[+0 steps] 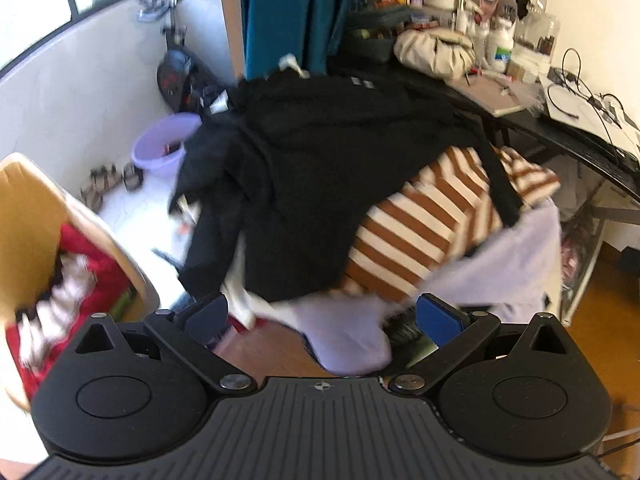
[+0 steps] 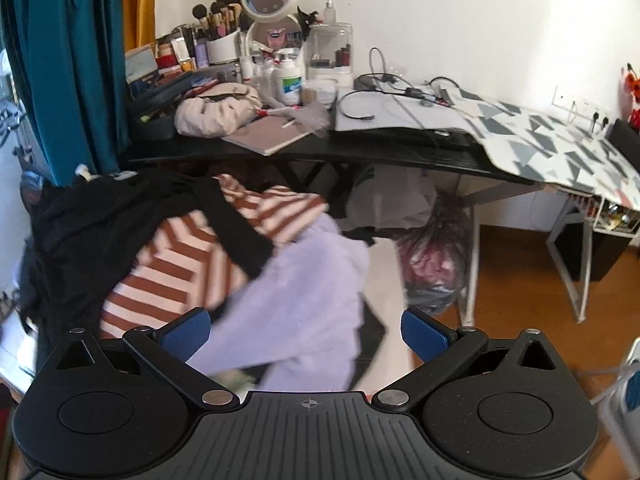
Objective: Fold clothes
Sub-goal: 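Move both tools down onto the black garment on the pile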
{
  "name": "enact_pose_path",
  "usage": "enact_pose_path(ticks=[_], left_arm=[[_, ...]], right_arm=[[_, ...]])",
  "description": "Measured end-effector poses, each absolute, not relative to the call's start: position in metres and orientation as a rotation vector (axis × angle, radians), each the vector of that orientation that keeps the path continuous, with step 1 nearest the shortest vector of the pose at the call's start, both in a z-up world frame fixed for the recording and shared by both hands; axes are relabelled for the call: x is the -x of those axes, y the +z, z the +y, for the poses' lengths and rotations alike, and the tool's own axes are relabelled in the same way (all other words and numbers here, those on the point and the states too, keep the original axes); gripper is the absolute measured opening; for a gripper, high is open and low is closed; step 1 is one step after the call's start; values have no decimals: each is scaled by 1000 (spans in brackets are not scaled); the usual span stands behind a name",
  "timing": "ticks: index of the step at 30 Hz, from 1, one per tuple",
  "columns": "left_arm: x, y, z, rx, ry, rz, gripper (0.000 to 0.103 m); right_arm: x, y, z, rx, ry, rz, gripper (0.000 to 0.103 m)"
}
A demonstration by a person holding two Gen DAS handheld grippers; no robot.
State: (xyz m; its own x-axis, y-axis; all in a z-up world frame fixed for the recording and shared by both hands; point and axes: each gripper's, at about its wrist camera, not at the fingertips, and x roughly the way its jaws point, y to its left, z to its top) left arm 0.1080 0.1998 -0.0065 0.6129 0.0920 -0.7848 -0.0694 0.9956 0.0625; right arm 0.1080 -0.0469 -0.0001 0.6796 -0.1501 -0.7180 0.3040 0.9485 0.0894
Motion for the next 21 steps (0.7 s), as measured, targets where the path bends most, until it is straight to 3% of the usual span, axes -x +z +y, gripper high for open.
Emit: enact_pose_path(ticks=[8,21], left_arm=[[-132,-3,255,-193,75,748,102],[-188,-49,324,108,-109,942,102]], right_arm=[[-135,2,18,-156,-276,764,102],[-210,-42,39,-172,-229,812,102]])
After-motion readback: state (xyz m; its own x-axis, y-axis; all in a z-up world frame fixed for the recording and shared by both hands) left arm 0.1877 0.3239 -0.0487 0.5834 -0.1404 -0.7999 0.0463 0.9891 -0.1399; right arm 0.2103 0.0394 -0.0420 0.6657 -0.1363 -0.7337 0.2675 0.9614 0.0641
